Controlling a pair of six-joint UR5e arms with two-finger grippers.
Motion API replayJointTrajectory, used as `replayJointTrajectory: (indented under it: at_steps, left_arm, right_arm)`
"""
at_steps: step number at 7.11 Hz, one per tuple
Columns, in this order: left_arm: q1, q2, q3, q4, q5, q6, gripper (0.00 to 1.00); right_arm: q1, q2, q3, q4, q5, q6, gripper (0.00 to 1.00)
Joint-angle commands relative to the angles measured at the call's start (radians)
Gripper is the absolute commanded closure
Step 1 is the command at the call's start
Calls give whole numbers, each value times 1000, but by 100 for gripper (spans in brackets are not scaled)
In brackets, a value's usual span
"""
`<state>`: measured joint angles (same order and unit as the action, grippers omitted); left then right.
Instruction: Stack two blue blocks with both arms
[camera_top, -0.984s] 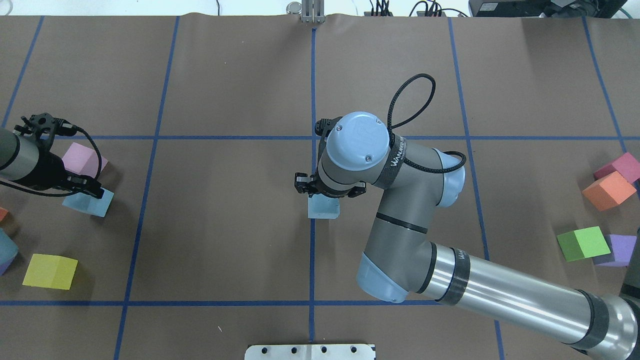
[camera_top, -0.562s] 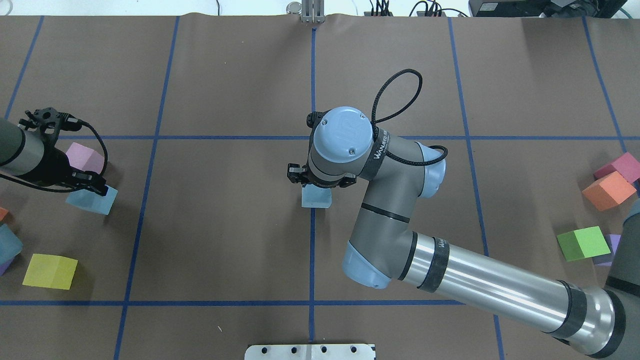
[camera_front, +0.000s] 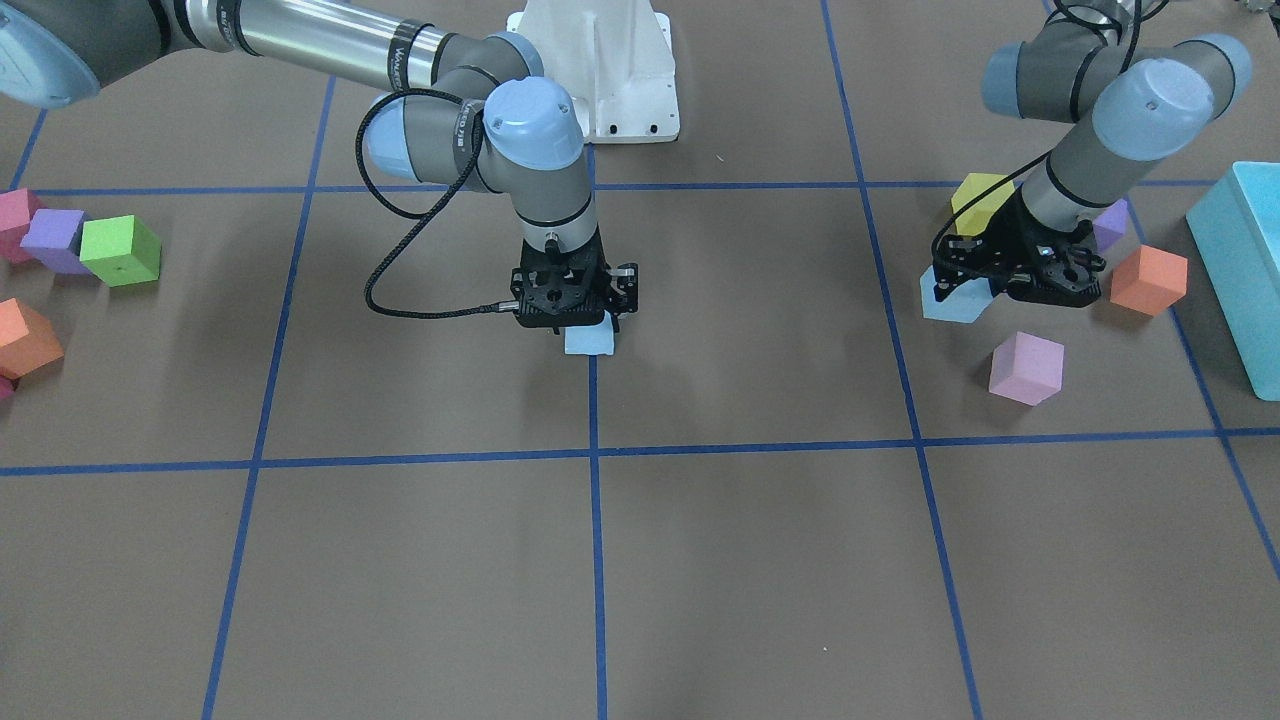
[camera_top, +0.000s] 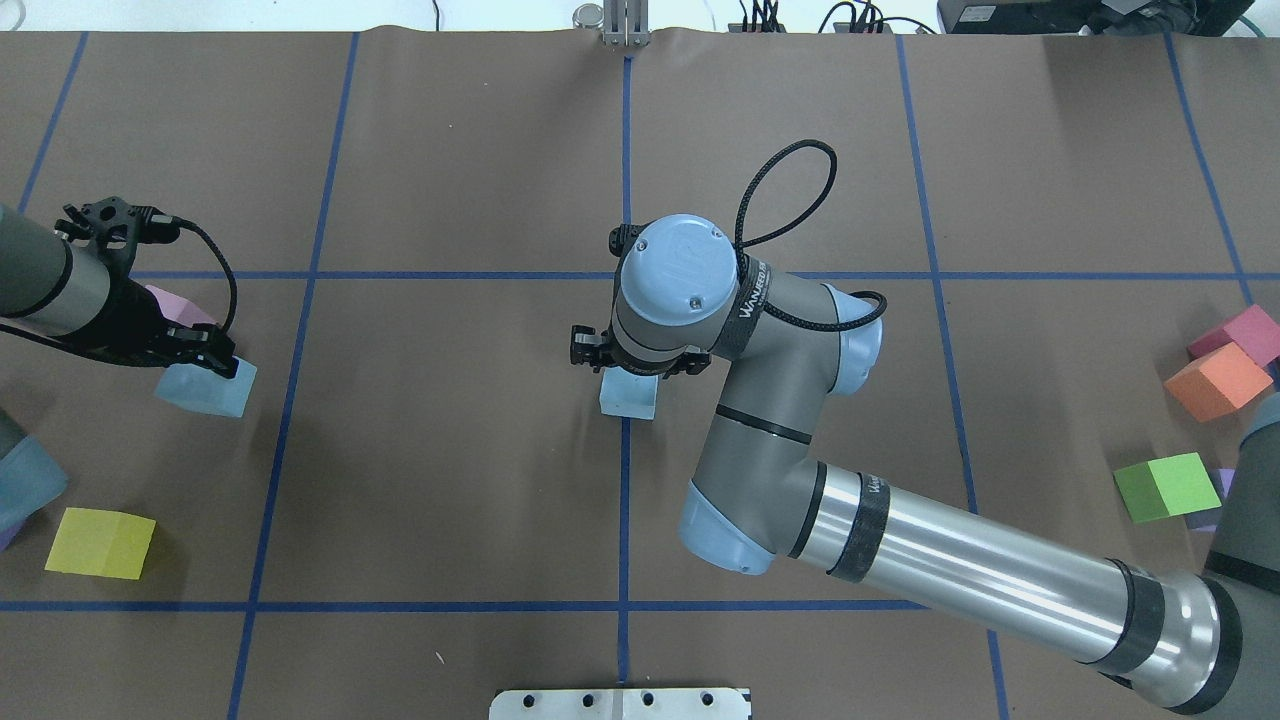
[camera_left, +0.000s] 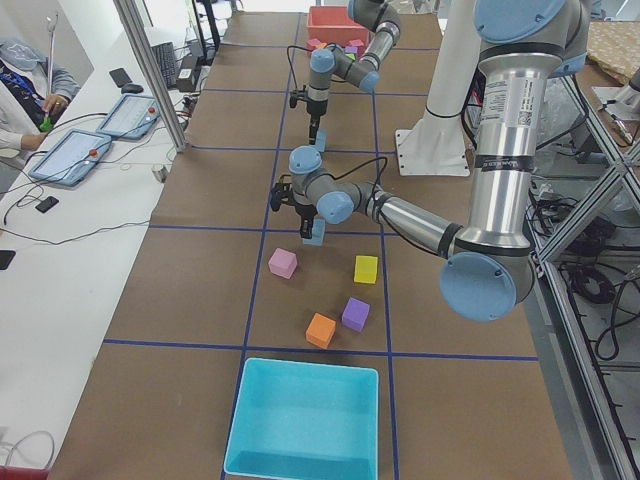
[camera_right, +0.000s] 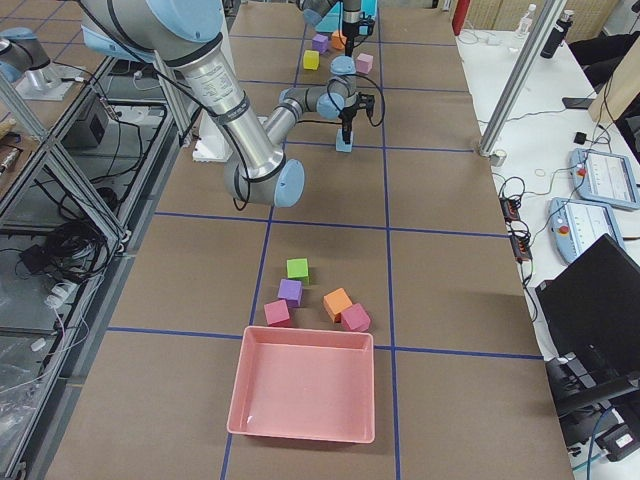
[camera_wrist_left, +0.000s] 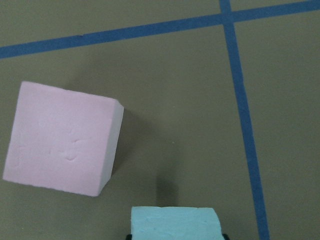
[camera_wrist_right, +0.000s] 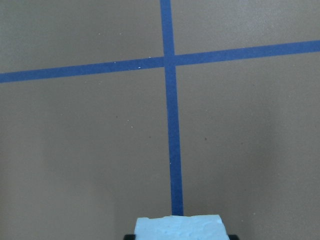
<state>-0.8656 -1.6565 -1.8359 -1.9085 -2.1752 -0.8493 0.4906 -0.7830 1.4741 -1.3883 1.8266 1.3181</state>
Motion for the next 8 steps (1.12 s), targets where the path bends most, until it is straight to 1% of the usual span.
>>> replayJointTrajectory:
  at_steps: [1,2,3,4,5,6,7,8]
  left_arm:
    - [0,-143,-5,168,2,-23,46]
    - [2,-226,-5,251,2,-48,46]
    - [7,-285,4,278,2,-60,46]
    - [29,-333,16,301,5,-80,46]
    - [49,-392,27,357,9,-83,46]
    - [60,-449,46,403,11,-85,46]
    - [89,-497,85,405,12,-102,46]
    - [111,-573,152,402,43,-134,46]
  right_arm:
    - [14,2,8,2,6,-11,0]
    - [31,1,18,0,22,-11,0]
    - [69,-10,55,-4,86,-13,0]
    - [106,-45,96,-6,133,-34,0]
    - [136,-99,129,-5,138,-112,0]
    - [176,-134,144,-6,166,-185,0]
    - [233,-156,144,-6,228,-239,0]
    - [268,-180,144,-5,246,-287,0]
